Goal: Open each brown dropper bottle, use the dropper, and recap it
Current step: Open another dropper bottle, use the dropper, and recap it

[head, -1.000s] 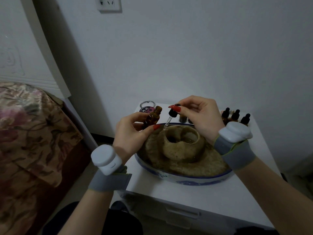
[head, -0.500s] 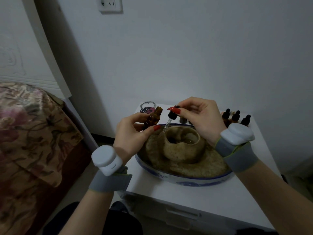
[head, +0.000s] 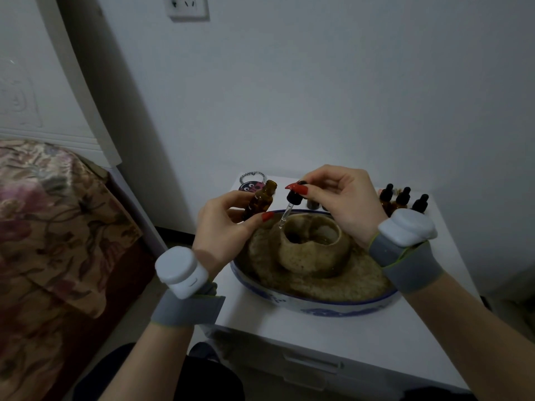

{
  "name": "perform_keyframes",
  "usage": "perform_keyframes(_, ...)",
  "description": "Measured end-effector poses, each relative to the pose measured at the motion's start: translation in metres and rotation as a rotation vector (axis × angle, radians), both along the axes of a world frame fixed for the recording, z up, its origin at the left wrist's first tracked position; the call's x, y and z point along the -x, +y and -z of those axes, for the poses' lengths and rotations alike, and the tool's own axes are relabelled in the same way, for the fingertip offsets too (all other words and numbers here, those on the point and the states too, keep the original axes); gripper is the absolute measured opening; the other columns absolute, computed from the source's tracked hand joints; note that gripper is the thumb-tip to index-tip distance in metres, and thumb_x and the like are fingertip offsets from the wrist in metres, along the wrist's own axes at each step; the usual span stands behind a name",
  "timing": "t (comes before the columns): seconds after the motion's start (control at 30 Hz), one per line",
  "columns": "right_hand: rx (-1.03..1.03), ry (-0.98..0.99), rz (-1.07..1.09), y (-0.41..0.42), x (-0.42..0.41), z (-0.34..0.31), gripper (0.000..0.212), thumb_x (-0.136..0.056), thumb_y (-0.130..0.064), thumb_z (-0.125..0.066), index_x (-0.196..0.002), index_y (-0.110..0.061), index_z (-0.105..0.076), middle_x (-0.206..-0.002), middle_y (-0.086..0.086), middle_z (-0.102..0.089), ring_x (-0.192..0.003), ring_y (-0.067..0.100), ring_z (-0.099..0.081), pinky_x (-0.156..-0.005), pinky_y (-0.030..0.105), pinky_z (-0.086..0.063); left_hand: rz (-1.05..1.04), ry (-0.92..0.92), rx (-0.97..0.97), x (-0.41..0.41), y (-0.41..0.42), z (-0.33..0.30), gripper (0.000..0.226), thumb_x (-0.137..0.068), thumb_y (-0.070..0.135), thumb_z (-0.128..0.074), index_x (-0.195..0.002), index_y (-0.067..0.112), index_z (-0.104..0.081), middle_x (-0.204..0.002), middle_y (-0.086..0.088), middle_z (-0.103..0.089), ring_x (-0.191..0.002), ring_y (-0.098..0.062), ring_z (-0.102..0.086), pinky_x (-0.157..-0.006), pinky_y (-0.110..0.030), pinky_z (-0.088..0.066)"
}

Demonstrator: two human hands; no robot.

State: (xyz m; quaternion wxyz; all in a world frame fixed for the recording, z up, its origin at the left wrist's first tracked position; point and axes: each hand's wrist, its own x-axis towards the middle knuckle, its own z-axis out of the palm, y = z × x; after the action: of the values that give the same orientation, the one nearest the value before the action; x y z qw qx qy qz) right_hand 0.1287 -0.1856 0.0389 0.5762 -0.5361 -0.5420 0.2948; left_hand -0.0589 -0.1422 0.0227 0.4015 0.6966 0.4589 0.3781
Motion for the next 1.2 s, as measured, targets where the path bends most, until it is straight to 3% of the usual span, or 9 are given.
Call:
perform_keyframes(0.4,-0.002,-0.008,0.006,0.0004,-0.0005,0.0017,0.006,-0.08,-0.003,-0.072,-0.086,-0.005,-0.071,-0.084,0.014,-0.072,-0.069,0.01,-0.065,-0.072,0.023,-0.053,0.009,0.014,0.0,0.0013,0.0006,-0.0002,0.032,-0.078,0.018,-0.076,-0.109,0.02,-0.068,-0.105,-0.001,-0.07,-0.095,-0.017,-0.067,-0.089,-0.04,-0.056)
perform_keyframes(0.6,-0.01,-0.008,-0.001,-0.0003,-0.0004,0.0003,0.005,-0.08,-0.003,-0.072,-0.085,-0.006,-0.071,-0.075,0.001,-0.07,-0.061,-0.001,-0.063,-0.064,0.012,-0.048,-0.005,0.013,0.0,0.0007,0.001,0.0002,0.032,-0.078,0.016,-0.078,-0.109,0.018,-0.07,-0.103,-0.002,-0.071,-0.093,-0.017,-0.068,-0.088,-0.041,-0.056)
perform_keyframes(0.97,0.002,-0.014,0.004,-0.0015,-0.0006,-0.001,0.011,-0.081,-0.001,-0.071,-0.09,0.005,-0.071,-0.085,0.017,-0.071,-0.065,0.006,-0.063,-0.071,0.022,-0.051,-0.006,0.012,0.003,-0.0002,0.0011,-0.0004,0.034,-0.078,0.016,-0.078,-0.111,0.016,-0.07,-0.104,-0.003,-0.071,-0.093,-0.019,-0.068,-0.088,-0.042,-0.056)
perform_keyframes(1.2,-0.002,-0.027,-0.006,-0.0021,-0.0009,-0.0016,0.008,-0.08,-0.001,-0.072,-0.088,0.002,-0.071,-0.079,0.01,-0.07,-0.063,0.004,-0.063,-0.071,0.021,-0.053,-0.008,0.01,0.0,0.0004,0.0005,-0.0003,0.034,-0.078,0.015,-0.077,-0.111,0.014,-0.07,-0.104,-0.004,-0.071,-0.093,-0.02,-0.068,-0.088,-0.042,-0.056)
